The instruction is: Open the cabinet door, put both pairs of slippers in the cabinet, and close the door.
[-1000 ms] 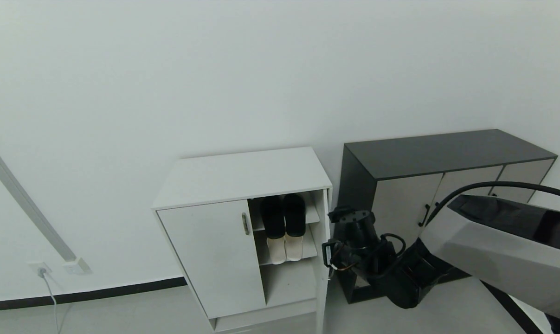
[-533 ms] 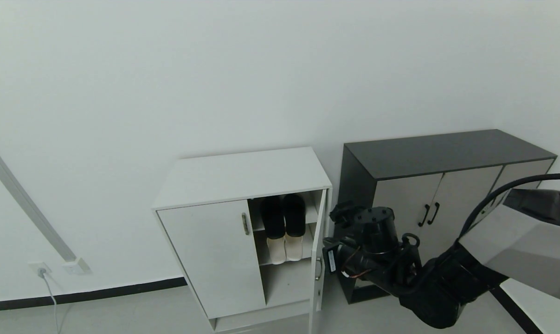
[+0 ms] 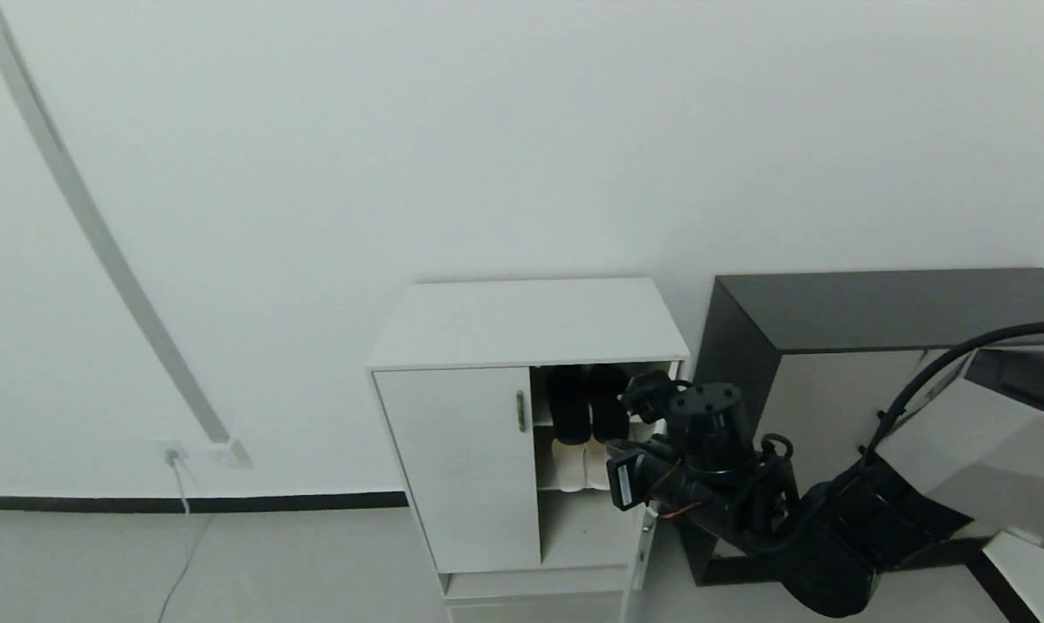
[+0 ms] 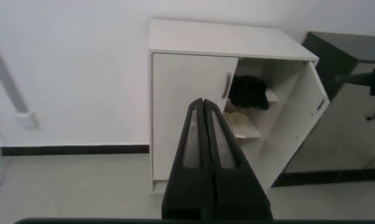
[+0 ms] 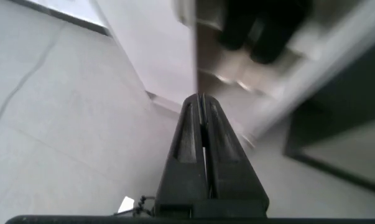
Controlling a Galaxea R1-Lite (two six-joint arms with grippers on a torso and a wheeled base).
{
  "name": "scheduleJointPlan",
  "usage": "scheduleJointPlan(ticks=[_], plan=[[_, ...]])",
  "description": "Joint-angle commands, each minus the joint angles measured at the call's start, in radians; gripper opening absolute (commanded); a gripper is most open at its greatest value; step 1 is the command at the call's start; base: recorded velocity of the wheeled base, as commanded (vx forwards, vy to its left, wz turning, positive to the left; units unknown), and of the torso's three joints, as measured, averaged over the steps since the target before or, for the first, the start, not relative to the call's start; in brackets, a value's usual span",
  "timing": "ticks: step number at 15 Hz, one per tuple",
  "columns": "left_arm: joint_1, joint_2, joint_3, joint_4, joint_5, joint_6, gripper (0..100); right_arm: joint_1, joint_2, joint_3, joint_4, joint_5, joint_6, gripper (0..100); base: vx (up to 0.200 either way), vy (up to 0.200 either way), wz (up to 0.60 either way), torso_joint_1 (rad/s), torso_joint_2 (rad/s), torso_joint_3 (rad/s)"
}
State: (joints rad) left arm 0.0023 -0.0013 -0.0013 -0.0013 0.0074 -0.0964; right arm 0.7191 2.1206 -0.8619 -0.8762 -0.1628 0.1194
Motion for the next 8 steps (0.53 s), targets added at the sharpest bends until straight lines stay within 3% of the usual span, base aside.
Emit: scheduleJointPlan(ticks=[1,5,8], plan=[[0.001,0.001,0.0,0.0,0.0,0.0,0,-0.004,-0.002,0.017,-0.01,0.0,-0.017,0,0.0,0.0,0.0,0.0,0.0,0.0],[0.001,0.001,0.0,0.0,0.0,0.001,0,-0.027,-0.025,0.07,-0.043,-0.008,-0.06,0,0.0,0.0,0.0,0.0,0.0,0.0],[0.001,0.001,0.0,0.0,-0.001,0.001,0,-0.067,-0.082,0.141,-0.038,-0.011,-0.075,0,0.2,0.0,0.0,-0.01,0.0,0.005]])
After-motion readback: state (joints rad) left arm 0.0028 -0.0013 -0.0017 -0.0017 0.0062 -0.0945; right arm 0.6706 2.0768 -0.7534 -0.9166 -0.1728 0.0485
